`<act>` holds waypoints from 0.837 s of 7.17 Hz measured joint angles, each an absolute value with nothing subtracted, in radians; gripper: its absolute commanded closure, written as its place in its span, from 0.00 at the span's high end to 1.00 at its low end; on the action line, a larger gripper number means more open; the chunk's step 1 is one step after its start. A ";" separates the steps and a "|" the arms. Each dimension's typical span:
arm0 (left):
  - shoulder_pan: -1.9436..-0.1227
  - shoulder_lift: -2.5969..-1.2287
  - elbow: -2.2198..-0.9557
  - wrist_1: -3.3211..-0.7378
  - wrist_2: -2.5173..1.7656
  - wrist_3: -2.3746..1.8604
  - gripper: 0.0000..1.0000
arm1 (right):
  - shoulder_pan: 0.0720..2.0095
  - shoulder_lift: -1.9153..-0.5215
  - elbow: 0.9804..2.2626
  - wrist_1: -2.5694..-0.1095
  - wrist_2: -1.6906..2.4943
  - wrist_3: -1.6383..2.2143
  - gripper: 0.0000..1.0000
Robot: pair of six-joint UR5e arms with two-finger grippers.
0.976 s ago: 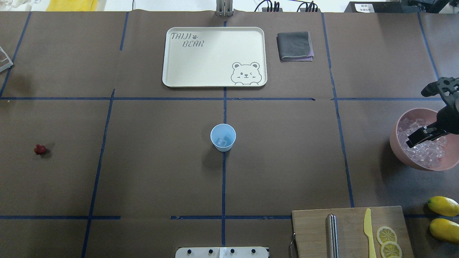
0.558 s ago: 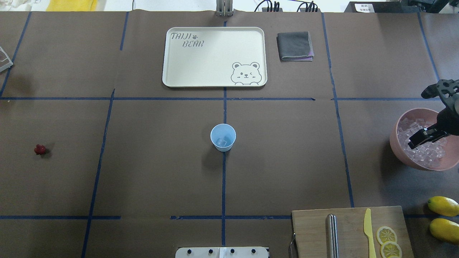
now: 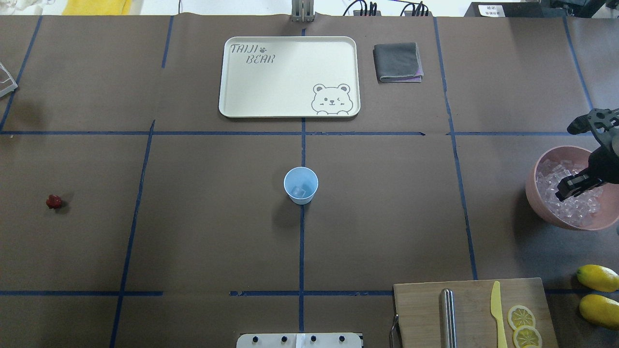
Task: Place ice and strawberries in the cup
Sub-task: 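Lower the right gripper into the bowl and grasp another ice cube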
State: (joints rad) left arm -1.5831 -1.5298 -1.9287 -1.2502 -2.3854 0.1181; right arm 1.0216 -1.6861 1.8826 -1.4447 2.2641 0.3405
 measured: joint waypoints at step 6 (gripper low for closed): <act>-1.583 -1.530 -1.943 -1.250 -2.386 0.117 1.00 | 1.065 -1.653 2.073 -1.537 2.293 0.387 0.00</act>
